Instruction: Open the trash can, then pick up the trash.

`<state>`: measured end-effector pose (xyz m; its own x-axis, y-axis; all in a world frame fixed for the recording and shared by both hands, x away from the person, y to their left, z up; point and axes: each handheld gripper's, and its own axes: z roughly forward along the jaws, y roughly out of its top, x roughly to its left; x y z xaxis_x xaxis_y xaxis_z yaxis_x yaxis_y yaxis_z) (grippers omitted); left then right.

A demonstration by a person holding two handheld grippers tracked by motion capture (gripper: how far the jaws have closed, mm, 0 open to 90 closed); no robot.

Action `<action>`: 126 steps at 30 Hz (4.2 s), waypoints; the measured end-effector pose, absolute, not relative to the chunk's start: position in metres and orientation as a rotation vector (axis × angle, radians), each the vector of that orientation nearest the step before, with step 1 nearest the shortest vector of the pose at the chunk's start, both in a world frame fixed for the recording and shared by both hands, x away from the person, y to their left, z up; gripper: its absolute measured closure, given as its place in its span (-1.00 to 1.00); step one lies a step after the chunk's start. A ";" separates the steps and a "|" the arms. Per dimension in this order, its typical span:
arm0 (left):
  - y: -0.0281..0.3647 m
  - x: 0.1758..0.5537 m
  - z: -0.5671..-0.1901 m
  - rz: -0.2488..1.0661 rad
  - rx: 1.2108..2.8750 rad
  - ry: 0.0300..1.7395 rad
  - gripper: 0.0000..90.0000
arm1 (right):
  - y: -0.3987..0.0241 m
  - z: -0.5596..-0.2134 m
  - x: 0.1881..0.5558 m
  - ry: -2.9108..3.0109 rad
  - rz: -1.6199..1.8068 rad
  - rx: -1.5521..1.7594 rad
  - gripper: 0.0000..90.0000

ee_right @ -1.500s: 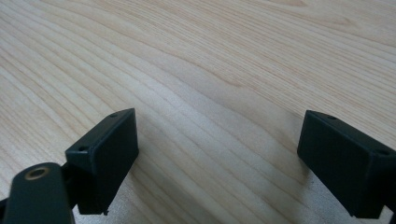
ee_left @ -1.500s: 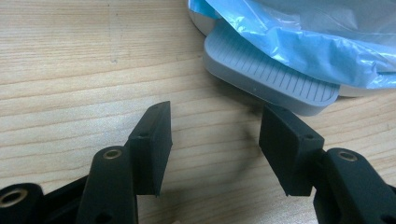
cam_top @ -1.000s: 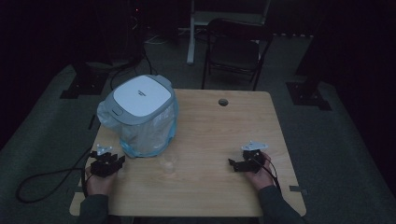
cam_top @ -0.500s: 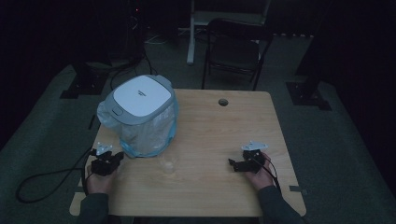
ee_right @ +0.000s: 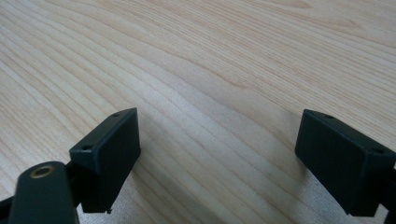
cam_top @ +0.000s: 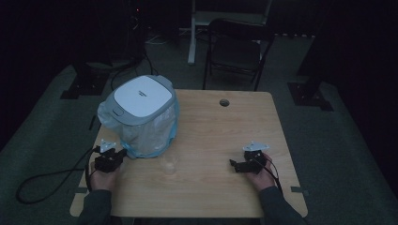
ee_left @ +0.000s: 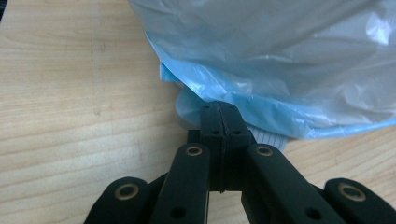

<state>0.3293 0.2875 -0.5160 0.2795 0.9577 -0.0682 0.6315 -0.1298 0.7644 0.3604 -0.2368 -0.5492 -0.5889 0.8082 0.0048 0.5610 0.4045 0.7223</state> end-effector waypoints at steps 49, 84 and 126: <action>0.272 0.341 -0.534 0.615 1.909 1.363 1.00 | -0.237 -0.549 0.360 2.322 1.000 1.176 -0.68; 0.272 0.341 -0.534 0.611 1.906 1.366 1.00 | -0.231 -0.536 0.354 2.306 0.986 1.199 -0.22; 0.271 0.341 -0.534 0.617 1.903 1.372 1.00 | -0.136 -0.461 0.355 2.454 1.206 0.845 0.31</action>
